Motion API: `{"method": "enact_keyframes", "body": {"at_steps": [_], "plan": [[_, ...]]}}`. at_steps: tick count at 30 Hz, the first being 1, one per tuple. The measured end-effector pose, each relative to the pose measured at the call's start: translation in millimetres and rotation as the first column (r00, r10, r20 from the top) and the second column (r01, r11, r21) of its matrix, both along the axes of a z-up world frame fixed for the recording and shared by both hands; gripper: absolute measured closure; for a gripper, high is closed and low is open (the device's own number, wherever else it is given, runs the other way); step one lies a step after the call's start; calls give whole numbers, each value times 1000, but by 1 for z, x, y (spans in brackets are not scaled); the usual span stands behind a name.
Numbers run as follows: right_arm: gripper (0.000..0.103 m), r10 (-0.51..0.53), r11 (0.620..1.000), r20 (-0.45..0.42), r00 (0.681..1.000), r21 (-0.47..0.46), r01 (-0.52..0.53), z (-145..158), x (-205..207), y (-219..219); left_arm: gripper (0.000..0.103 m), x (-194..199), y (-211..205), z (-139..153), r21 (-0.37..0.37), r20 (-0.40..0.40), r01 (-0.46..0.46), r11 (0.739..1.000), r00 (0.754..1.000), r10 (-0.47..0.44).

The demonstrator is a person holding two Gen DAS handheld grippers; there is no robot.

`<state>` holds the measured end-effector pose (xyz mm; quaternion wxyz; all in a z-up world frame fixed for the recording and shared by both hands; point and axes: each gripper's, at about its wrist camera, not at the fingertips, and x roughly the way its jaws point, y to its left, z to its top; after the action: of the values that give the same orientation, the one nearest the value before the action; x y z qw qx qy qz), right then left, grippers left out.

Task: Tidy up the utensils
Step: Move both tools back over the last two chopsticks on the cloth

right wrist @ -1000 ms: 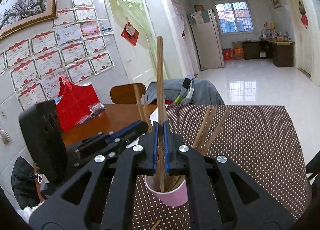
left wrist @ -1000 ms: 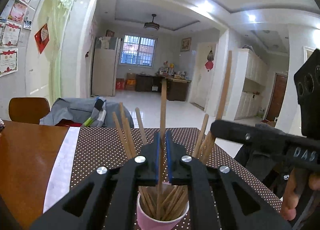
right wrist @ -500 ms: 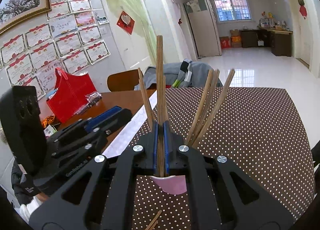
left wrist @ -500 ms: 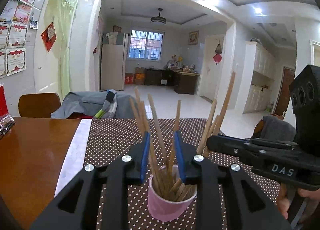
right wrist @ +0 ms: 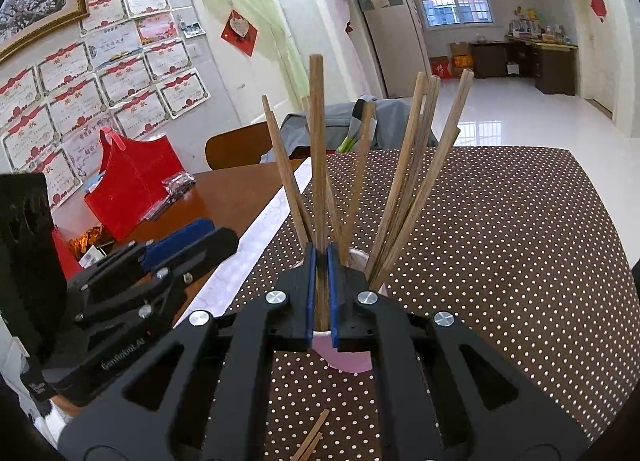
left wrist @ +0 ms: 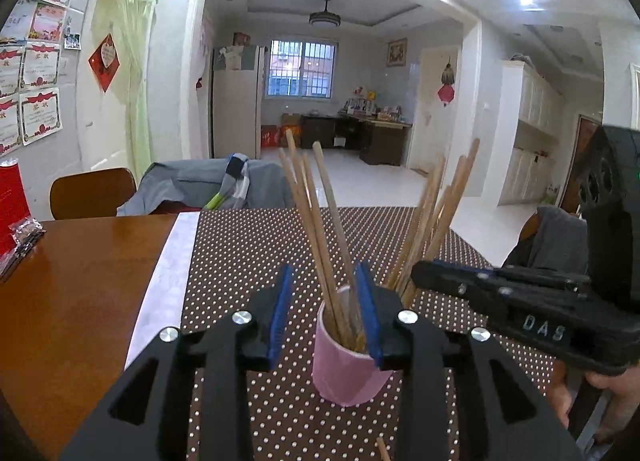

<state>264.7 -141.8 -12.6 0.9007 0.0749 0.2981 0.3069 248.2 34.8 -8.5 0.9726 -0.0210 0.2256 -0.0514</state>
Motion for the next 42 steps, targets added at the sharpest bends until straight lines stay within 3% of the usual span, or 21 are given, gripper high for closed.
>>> {"method": "enact_keyframes", "body": {"at_steps": [18,20,22,25,29,32,33,42], "plan": [[95,-36,999,1,999,-3,36,8,-56,-24,64,-48,-5,-1,39,-32,-14,999,999,15],[93,-43,999,1,999,-17,43,5,-65,-26,56,-55,-7,-2,40,-42,-7,999,999,9],[84,-53,998,-3,999,-40,53,1,-75,-28,56,-63,-10,-5,37,-61,8,999,998,-6],[78,-61,995,-20,998,-79,60,-12,-88,-30,56,-72,-13,-15,25,-118,39,999,992,-36],[75,-66,989,-56,996,-136,58,-33,-104,-29,55,-82,-18,-35,24,-211,53,998,976,-47],[55,-74,985,-86,994,-160,59,-50,-116,-28,55,-88,-23,-53,44,-272,65,997,961,-50],[52,-74,985,-97,993,-165,57,-57,-121,-29,55,-90,-24,-60,44,-300,73,996,952,-56],[52,-91,983,-165,982,-172,62,-89,-145,-34,55,-95,-43,-119,72,-501,140,987,861,-86]]}}
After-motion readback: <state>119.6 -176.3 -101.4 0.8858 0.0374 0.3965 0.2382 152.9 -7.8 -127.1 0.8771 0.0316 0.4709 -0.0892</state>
